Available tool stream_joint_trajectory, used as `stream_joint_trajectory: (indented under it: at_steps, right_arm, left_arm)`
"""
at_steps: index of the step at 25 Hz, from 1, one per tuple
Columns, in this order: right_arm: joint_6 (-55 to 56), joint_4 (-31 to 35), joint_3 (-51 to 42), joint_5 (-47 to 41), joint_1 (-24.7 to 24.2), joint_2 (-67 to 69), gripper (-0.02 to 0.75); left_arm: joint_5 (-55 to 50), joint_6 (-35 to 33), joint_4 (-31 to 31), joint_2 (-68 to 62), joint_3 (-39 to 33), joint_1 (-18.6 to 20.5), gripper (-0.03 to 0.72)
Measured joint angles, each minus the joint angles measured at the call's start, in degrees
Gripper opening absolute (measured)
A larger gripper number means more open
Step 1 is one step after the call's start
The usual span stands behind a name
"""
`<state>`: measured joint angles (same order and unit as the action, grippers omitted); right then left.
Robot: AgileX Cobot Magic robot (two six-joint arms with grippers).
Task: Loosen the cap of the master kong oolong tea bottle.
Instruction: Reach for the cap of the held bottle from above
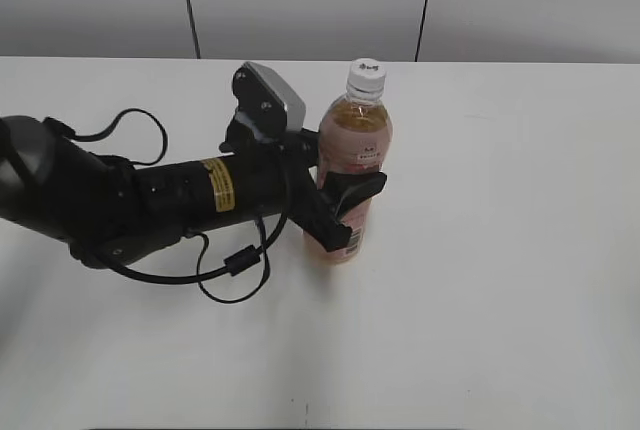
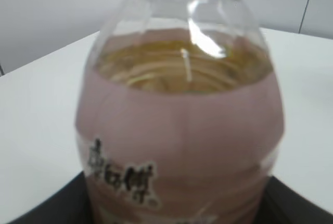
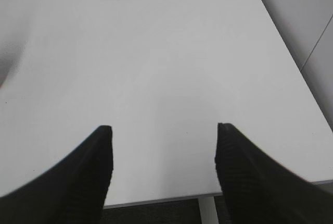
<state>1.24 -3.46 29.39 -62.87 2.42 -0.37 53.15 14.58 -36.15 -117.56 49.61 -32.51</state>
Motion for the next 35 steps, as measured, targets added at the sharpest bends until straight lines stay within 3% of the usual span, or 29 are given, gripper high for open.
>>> stream_joint_trajectory:
  at_steps: [15,19,25,29,35]
  right_arm:
    - [0.0,0.1,0.0,0.0,0.0,0.0,0.473]
    - [-3.3,3.9,0.1,0.1,0.0,1.1,0.473]
    - [-16.9,22.9,2.1,4.2,0.0,17.7,0.473]
    - [-28.9,34.9,8.3,6.1,0.0,32.1,0.473]
    - [-37.8,46.2,20.6,2.9,0.6,52.0,0.473]
  left_arm:
    - [-18.0,0.0,-5.9,10.9,0.0,0.0,0.400]
    - [-21.3,0.0,-6.7,12.0,-1.5,0.1,0.400]
    - [-20.7,0.0,-7.6,14.4,-6.6,0.1,0.400]
    - [-20.1,-0.1,-7.8,17.6,-9.1,0.1,0.400]
    - [-20.9,-1.4,-9.3,22.2,-10.1,0.2,0.400]
